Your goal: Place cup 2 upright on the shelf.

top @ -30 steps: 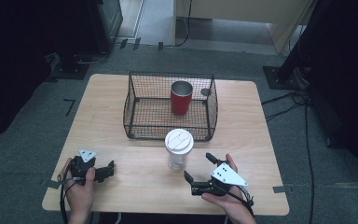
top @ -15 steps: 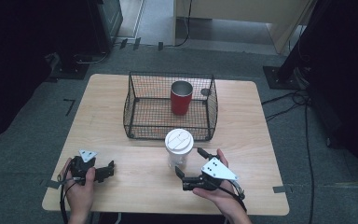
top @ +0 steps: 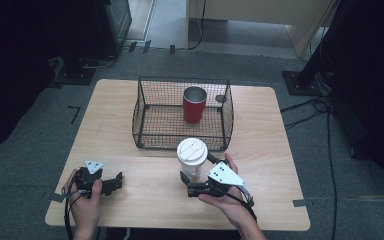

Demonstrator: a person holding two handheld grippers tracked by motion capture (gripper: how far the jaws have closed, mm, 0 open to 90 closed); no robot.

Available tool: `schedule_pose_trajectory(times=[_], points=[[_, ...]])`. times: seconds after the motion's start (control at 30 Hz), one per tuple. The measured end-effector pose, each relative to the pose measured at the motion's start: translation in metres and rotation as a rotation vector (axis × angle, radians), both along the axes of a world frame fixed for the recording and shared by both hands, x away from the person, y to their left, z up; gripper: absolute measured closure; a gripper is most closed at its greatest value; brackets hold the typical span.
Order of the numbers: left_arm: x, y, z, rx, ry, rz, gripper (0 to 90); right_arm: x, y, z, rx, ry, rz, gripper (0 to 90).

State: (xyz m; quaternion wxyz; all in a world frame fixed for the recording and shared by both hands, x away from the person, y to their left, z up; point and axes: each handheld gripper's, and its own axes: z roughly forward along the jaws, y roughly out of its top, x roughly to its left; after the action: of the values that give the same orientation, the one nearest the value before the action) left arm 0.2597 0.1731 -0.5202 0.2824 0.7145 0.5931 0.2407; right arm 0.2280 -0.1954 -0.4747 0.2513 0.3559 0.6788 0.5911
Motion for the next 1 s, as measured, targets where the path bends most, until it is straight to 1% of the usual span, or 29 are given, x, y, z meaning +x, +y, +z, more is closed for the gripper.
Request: schedule_pose_trajectory(times=[0.37, 0.43, 0.47, 0.57, 0.7, 1.0], points=[[0.0, 0.0, 0.0, 0.0, 0.0, 0.0, 0.2, 0.01, 0.009, 0.003, 0.008, 0.002, -0.017, 0.1], [0.0, 0.0, 0.0, 0.0, 0.0, 0.0, 0.2, 0.012, 0.01, 0.003, 0.012, 0.005, -0.028, 2.5], [0.0, 0.0, 0.0, 0.0, 0.0, 0.0, 0.2, 0.014, 0.01, 0.002, 0.015, 0.004, -0.038, 5.8], [0.0, 0.0, 0.0, 0.0, 0.0, 0.0, 0.2, 0.015, 0.011, 0.002, 0.017, 0.005, -0.044, 7.2], [0.0, 0.0, 0.0, 0.0, 0.0, 0.0, 0.2, 0.017, 0.012, 0.001, 0.019, 0.003, -0.059, 14.0], [0.0, 0.0, 0.0, 0.0, 0.0, 0.0, 0.2, 0.017, 0.013, 0.001, 0.016, -0.009, -0.064, 15.0]])
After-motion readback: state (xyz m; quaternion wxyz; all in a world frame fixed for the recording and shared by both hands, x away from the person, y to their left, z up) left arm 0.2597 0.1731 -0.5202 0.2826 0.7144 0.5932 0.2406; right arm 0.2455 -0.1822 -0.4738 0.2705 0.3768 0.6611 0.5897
